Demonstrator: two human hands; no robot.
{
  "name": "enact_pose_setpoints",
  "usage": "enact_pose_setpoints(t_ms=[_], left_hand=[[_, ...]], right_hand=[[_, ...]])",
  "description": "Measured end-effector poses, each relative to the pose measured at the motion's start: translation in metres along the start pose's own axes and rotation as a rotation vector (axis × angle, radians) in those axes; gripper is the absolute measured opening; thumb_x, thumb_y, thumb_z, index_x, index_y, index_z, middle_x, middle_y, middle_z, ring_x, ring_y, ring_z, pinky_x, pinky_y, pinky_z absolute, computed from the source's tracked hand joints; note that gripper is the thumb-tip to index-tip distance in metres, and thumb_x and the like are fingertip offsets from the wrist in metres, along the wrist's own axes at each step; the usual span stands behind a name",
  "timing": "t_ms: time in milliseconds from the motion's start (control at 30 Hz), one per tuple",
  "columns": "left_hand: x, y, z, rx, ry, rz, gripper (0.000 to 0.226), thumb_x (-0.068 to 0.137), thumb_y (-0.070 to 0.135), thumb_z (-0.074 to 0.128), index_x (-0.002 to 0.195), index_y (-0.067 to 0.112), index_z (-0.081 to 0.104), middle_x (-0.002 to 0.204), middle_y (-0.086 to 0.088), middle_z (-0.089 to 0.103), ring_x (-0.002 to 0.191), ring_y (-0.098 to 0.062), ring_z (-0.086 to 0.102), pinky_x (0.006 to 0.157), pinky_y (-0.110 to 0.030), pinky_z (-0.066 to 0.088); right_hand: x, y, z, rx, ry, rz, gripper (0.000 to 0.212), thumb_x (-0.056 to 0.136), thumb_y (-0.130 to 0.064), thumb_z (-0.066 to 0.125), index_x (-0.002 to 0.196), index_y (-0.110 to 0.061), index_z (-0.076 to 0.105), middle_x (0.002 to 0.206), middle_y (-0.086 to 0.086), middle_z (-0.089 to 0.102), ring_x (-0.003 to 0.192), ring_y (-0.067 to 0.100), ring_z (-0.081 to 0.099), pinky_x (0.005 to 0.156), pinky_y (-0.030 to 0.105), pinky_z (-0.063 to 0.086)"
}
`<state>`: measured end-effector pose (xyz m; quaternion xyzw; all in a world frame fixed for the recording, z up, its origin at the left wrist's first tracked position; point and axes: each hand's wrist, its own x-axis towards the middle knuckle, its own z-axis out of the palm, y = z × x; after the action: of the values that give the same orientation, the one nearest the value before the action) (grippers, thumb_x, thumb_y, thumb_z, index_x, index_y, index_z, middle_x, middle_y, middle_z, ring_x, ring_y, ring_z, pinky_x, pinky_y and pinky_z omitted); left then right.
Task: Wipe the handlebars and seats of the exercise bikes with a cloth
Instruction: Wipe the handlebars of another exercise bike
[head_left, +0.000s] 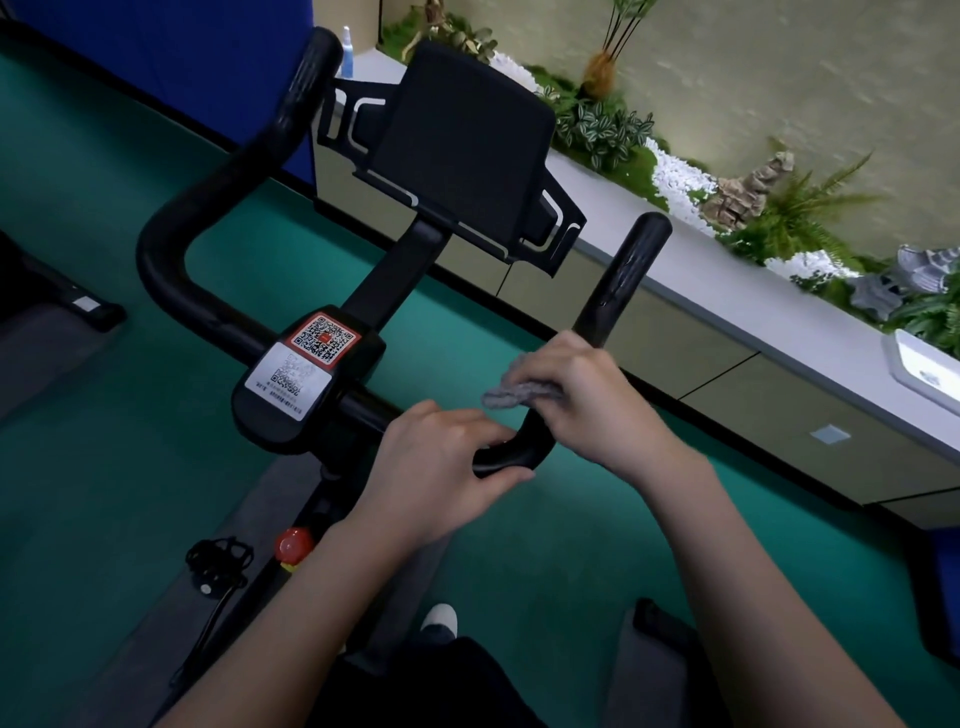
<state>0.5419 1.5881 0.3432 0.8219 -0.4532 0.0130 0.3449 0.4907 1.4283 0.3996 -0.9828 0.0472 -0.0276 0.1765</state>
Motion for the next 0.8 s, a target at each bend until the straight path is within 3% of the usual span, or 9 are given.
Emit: enact_pose_setpoints(t_ms=[100, 267, 367, 567, 733, 800], left_hand=[[0.000, -0.001, 0.001, -0.015, -0.024, -0.009, 0.028, 0.069, 0.055, 0.070, 0.082, 0.031, 0.073, 0.072, 0.012, 0.068, 0.058, -0.020, 0.059, 0.062, -0.025, 0.044], [0.003, 0.001, -0.001, -0.028, -0.086, -0.008, 0.034, 0.078, 0.059, 0.060, 0.091, 0.030, 0.073, 0.078, 0.011, 0.069, 0.065, -0.020, 0.063, 0.066, -0.031, 0.049], [0.011, 0.006, 0.000, -0.066, -0.091, -0.036, 0.039, 0.083, 0.058, 0.053, 0.105, 0.031, 0.069, 0.089, 0.013, 0.069, 0.073, -0.015, 0.066, 0.065, -0.029, 0.050], [0.032, 0.016, 0.014, -0.072, -0.106, -0.058, 0.039, 0.091, 0.045, 0.052, 0.124, 0.025, 0.058, 0.108, 0.007, 0.064, 0.084, -0.022, 0.065, 0.073, -0.039, 0.051], [0.042, 0.025, 0.024, -0.049, -0.122, -0.098, 0.046, 0.091, 0.049, 0.048, 0.132, 0.028, 0.051, 0.116, 0.009, 0.058, 0.089, -0.019, 0.063, 0.074, -0.039, 0.052], [0.046, 0.027, 0.027, -0.058, -0.125, -0.116, 0.048, 0.091, 0.050, 0.047, 0.133, 0.027, 0.049, 0.117, 0.009, 0.057, 0.090, -0.018, 0.063, 0.074, -0.039, 0.052]], right_hand=[[0.005, 0.014, -0.002, -0.063, 0.079, 0.018, 0.019, 0.082, 0.003, 0.065, 0.095, -0.008, 0.073, 0.092, 0.004, 0.072, 0.092, 0.024, 0.051, 0.078, 0.020, 0.036], [-0.006, 0.033, 0.007, 0.063, 0.571, 0.197, 0.026, 0.080, 0.009, 0.066, 0.101, -0.005, 0.072, 0.102, 0.002, 0.071, 0.095, 0.022, 0.054, 0.084, 0.006, 0.033], [-0.028, 0.025, 0.034, 0.236, 0.798, 0.175, 0.025, 0.076, 0.015, 0.064, 0.095, 0.000, 0.071, 0.102, 0.006, 0.070, 0.097, 0.024, 0.060, 0.089, 0.018, 0.042], [-0.039, 0.020, 0.066, 0.393, 0.898, 0.216, 0.020, 0.079, 0.010, 0.060, 0.095, 0.002, 0.069, 0.101, 0.008, 0.067, 0.100, 0.022, 0.057, 0.090, 0.024, 0.044], [-0.016, 0.038, 0.053, 0.401, 1.010, 0.302, 0.023, 0.080, 0.015, 0.059, 0.097, 0.002, 0.067, 0.101, 0.000, 0.062, 0.098, 0.023, 0.056, 0.092, 0.019, 0.042], [-0.010, 0.049, 0.047, 0.459, 1.034, 0.343, 0.022, 0.080, 0.014, 0.059, 0.096, 0.001, 0.067, 0.101, 0.001, 0.062, 0.099, 0.025, 0.058, 0.093, 0.024, 0.044]])
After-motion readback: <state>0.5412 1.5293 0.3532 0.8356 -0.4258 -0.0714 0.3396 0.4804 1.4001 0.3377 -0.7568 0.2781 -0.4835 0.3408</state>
